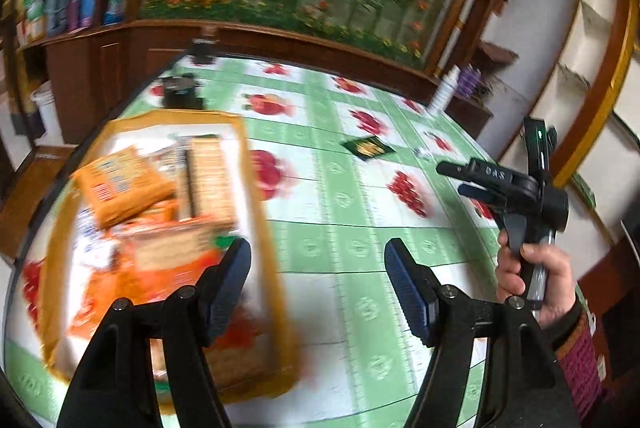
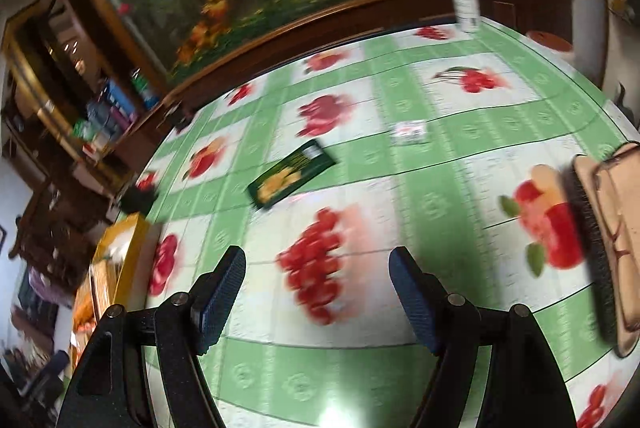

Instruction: Organize snacks

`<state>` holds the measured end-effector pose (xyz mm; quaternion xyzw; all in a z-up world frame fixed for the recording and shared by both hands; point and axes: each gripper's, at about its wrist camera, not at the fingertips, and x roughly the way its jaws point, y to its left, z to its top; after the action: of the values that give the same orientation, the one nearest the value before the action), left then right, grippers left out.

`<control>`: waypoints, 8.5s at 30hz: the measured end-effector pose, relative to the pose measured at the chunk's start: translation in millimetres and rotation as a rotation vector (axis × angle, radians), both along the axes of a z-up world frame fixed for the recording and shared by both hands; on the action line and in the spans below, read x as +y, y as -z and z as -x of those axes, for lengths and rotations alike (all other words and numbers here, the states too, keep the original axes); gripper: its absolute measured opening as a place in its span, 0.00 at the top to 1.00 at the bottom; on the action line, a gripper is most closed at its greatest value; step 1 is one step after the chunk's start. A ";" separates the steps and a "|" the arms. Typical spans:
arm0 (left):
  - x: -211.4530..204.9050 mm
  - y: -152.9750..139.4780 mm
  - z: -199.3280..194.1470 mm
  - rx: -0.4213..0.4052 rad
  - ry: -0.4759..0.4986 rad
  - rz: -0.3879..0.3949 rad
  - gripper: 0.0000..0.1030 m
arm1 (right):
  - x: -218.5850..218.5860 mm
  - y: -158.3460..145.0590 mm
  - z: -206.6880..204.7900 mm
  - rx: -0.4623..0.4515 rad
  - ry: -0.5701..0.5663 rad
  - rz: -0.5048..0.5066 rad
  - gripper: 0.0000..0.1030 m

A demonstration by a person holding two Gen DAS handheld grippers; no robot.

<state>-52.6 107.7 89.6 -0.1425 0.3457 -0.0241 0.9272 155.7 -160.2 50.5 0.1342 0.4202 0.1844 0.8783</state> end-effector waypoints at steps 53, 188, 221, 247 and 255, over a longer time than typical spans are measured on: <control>-126.6 72.1 -197.2 0.228 0.170 -0.263 0.58 | -67.5 15.0 -21.9 0.120 0.114 -0.155 0.24; 130.2 46.9 76.9 -0.073 -0.328 0.137 0.58 | 303.0 3.2 122.8 -0.113 -0.552 0.113 0.66; 116.9 46.3 64.0 -0.044 -0.371 0.064 0.53 | 292.0 6.2 132.8 -0.158 -0.552 0.100 0.60; 114.1 40.2 80.3 -0.059 -0.423 -0.041 0.29 | 274.7 -9.8 147.1 -0.257 -0.535 0.096 0.31; 100.1 24.9 90.9 -0.104 -0.454 -0.119 0.10 | 248.5 -28.3 172.6 -0.404 -0.500 0.082 0.11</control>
<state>-143.5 207.8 64.7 -0.1601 0.2571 0.1983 0.9321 -17.0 88.3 78.8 -0.0482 0.2644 0.4002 0.8761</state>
